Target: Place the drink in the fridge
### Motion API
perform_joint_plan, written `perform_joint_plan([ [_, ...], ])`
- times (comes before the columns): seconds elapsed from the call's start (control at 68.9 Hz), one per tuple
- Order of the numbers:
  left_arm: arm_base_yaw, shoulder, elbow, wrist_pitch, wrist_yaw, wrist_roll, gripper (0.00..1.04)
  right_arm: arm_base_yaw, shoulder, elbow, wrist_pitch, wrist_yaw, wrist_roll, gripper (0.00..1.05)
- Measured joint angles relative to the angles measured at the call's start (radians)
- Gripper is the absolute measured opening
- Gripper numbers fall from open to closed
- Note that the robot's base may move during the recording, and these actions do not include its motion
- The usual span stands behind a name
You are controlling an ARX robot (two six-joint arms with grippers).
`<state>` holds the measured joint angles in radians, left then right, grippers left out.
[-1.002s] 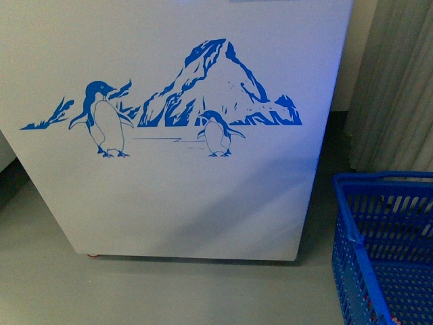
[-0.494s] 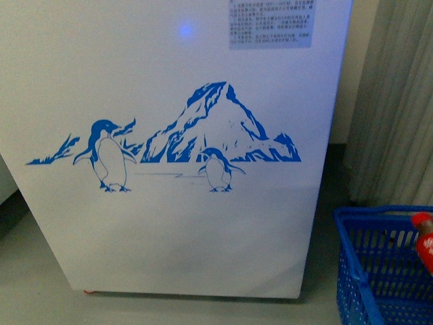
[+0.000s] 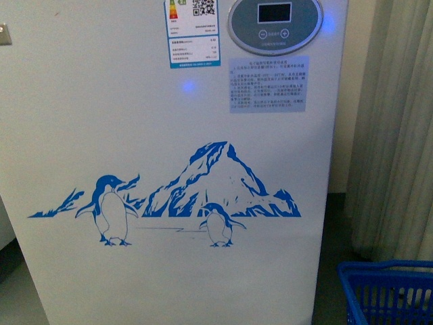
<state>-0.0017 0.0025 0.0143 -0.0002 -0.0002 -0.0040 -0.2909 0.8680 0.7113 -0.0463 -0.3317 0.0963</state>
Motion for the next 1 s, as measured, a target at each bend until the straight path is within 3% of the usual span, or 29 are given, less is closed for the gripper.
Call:
perform_joint_plan([
  [0.203,0.0,0.0,0.0,0.0,0.0,0.0,0.97,0.119,-0.178,-0.031,-0.094,0.06,0.021,0.41],
  [0.421,0.0,0.0,0.0,0.0,0.0,0.0,0.97,0.246,-0.346,-0.066,-0.155,0.189,0.009,0.41],
  [0.77,0.0,0.0,0.0,0.0,0.0,0.0,0.97,0.264,-0.473,-0.111,-0.191,0.343,0.015,0.41],
  [1.002,0.0,0.0,0.0,0.0,0.0,0.0,0.97,0.274,-0.476,-0.126,-0.191,0.346,0.018,0.41],
])
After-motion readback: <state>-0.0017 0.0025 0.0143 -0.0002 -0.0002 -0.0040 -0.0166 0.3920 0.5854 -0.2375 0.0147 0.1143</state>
